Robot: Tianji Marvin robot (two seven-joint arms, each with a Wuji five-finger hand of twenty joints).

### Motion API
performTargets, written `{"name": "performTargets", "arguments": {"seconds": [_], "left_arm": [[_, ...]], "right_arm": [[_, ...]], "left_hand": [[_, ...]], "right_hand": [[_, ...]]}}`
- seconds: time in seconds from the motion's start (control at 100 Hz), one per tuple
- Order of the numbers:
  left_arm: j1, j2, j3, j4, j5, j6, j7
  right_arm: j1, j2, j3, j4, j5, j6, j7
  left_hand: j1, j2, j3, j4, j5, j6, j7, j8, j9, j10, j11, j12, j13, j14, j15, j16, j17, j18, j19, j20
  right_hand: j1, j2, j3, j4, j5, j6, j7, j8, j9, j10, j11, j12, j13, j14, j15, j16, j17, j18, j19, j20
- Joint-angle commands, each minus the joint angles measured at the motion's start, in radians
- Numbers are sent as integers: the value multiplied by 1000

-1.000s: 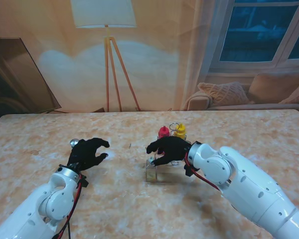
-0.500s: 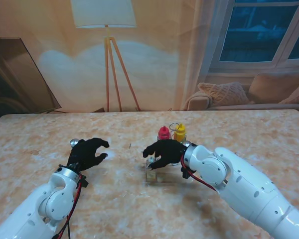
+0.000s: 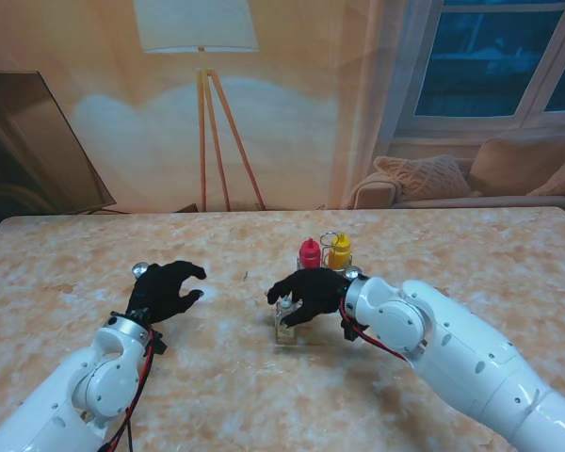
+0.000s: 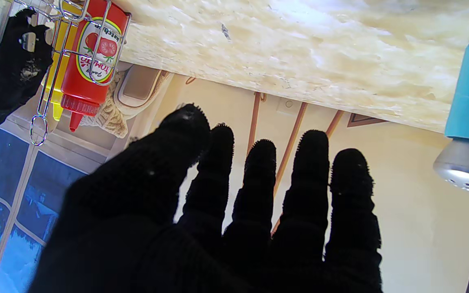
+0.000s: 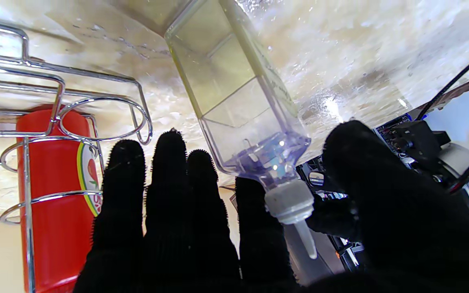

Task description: Place the seasoning bottles into the rack

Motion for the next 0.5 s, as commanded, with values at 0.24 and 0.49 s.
{"name": "performTargets", "arguments": {"seconds": [0.24, 0.49], "left_arm": [[3, -2, -1, -1, 0, -3, -12], [3, -2, -1, -1, 0, -3, -11]], "right_arm": [[10, -8, -22, 18, -23, -11, -6], [26, -13, -44, 40, -30, -19, -27]], "left_hand": [[19, -11, 3, -21, 12, -13, 19, 9, -25, -3, -11, -2, -28, 2, -20, 11, -15, 1, -10, -9], [20, -11, 3, -21, 12, -12, 19, 9, -26, -3, -12, -2, -29, 1, -21, 11, -16, 1, -11, -9]], "right_hand": [[23, -96, 90, -9, -18, -56, 56, 26, -34, -53, 56, 60, 16, -36, 52, 64, 1, -4, 60, 50], [29, -111, 110, -15, -9, -95, 120, 44, -19, -68, 96, 101, 43, -66, 99, 112, 21, -11, 78, 82]]}}
